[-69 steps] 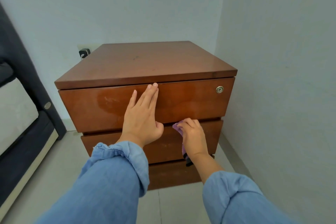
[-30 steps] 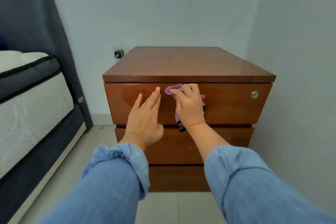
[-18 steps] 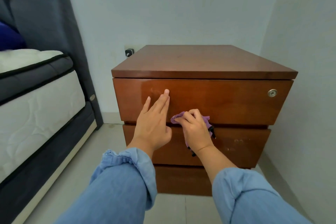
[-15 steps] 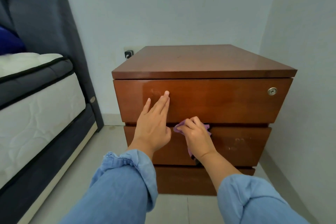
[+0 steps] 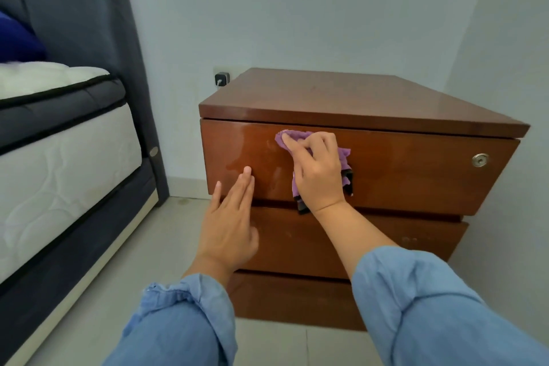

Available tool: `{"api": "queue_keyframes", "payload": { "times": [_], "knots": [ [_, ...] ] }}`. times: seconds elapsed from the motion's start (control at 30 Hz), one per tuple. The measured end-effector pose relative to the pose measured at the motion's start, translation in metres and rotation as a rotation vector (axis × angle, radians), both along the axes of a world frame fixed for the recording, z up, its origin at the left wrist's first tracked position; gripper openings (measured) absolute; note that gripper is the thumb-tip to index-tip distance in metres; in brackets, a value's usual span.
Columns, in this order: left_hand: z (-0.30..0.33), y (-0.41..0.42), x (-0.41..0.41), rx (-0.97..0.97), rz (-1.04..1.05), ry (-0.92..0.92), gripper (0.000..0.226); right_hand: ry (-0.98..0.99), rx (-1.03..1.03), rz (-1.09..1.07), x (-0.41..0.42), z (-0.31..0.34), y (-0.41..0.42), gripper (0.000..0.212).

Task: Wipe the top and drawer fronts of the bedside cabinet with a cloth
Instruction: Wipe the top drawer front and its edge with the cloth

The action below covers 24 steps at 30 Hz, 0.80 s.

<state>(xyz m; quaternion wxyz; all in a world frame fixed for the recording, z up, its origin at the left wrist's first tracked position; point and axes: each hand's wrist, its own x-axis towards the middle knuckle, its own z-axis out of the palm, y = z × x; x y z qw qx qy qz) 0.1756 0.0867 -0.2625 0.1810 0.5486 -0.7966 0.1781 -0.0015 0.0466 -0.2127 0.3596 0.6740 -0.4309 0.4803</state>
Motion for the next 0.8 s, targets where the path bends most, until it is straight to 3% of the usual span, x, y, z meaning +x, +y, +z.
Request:
{"api": "queue_keyframes", "payload": {
  "times": [0.13, 0.37, 0.6, 0.8],
  "knots": [
    [-0.007, -0.002, 0.001, -0.004, -0.018, 0.003, 0.086, 0.127, 0.045, 0.042, 0.004, -0.024, 0.002, 0.03],
    [0.001, 0.005, 0.004, 0.009, -0.033, -0.055, 0.081, 0.375, 0.395, 0.059, 0.007, -0.07, 0.027, 0.044],
    [-0.003, 0.0, 0.023, -0.001, 0.054, -0.046, 0.089, 0.151, 0.068, 0.169, 0.028, 0.027, 0.01, 0.022],
    [-0.018, -0.009, 0.027, 0.0, 0.007, -0.008, 0.09, 0.129, -0.037, 0.07, 0.042, -0.01, -0.014, 0.026]
  ]
}}
